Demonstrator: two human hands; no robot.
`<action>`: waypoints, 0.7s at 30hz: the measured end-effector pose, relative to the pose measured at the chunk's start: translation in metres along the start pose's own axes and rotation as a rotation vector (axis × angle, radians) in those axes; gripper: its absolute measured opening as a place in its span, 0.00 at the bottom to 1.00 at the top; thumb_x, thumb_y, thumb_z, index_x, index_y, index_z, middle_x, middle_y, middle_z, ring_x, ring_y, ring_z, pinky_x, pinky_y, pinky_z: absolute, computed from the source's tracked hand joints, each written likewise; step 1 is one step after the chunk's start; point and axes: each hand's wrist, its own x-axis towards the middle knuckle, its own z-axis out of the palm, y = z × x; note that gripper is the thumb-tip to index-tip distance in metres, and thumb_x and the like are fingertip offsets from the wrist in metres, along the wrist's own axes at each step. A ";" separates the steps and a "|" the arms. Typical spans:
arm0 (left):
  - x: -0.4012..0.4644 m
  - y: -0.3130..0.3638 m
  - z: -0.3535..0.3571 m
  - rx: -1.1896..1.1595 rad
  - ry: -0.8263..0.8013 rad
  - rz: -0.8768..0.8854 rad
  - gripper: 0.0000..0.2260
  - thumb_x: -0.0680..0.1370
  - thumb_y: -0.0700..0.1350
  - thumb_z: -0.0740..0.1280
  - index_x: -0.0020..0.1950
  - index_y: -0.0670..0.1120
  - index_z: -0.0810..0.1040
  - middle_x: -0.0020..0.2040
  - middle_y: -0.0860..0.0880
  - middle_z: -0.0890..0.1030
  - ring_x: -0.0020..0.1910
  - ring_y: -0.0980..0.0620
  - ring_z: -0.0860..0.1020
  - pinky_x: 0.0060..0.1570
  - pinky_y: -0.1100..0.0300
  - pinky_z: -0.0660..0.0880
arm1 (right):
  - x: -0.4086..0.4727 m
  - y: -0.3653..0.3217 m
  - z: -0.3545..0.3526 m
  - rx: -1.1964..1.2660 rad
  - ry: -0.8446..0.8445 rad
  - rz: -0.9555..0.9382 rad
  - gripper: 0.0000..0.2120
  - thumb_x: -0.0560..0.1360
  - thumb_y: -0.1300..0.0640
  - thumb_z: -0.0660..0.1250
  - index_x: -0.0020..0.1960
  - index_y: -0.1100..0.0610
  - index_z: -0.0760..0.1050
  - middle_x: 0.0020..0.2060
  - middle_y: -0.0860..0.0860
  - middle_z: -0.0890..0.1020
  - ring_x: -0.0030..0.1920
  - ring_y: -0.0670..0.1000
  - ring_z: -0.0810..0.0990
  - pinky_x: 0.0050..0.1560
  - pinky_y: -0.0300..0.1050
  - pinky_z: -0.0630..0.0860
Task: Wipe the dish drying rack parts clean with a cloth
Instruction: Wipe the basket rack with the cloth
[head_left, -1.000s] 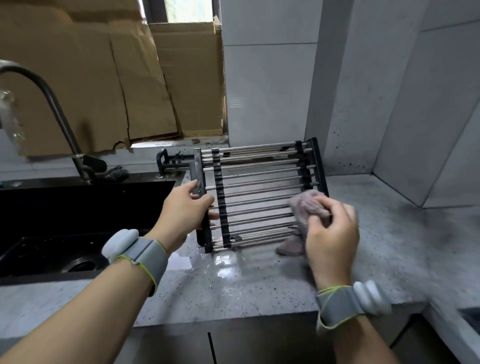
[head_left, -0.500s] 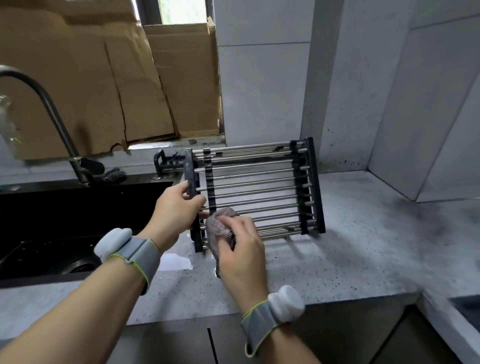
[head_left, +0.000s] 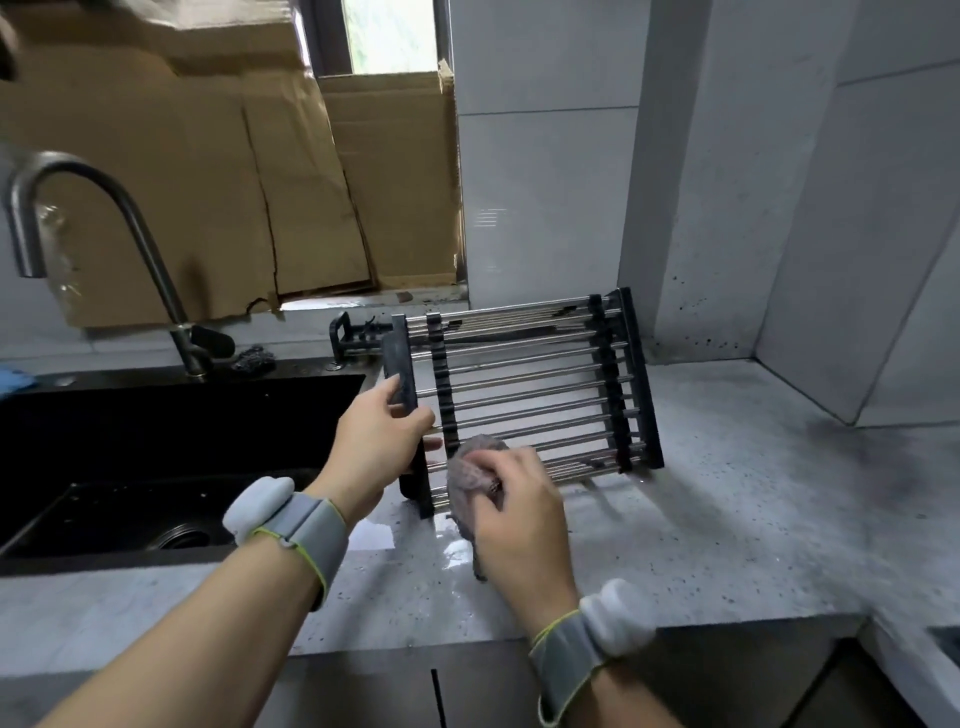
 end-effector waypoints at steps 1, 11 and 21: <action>-0.002 -0.001 -0.002 -0.018 -0.002 0.007 0.11 0.78 0.36 0.65 0.59 0.46 0.79 0.45 0.42 0.81 0.43 0.44 0.86 0.33 0.58 0.77 | 0.005 -0.006 -0.003 0.016 -0.008 -0.004 0.12 0.77 0.62 0.66 0.58 0.52 0.80 0.52 0.44 0.76 0.51 0.40 0.75 0.54 0.33 0.75; -0.015 0.001 -0.017 -0.316 -0.130 -0.077 0.14 0.82 0.46 0.59 0.64 0.55 0.80 0.60 0.48 0.82 0.49 0.41 0.85 0.56 0.45 0.78 | 0.106 -0.081 -0.021 -0.042 0.025 -0.349 0.12 0.75 0.65 0.67 0.55 0.55 0.82 0.50 0.49 0.76 0.51 0.46 0.75 0.51 0.27 0.65; -0.011 -0.013 -0.022 -0.491 -0.119 -0.148 0.26 0.83 0.63 0.52 0.66 0.50 0.80 0.56 0.48 0.83 0.41 0.48 0.84 0.35 0.56 0.79 | 0.070 -0.048 0.002 -0.305 -0.251 -0.631 0.12 0.74 0.63 0.64 0.55 0.57 0.81 0.52 0.51 0.77 0.54 0.54 0.76 0.55 0.46 0.71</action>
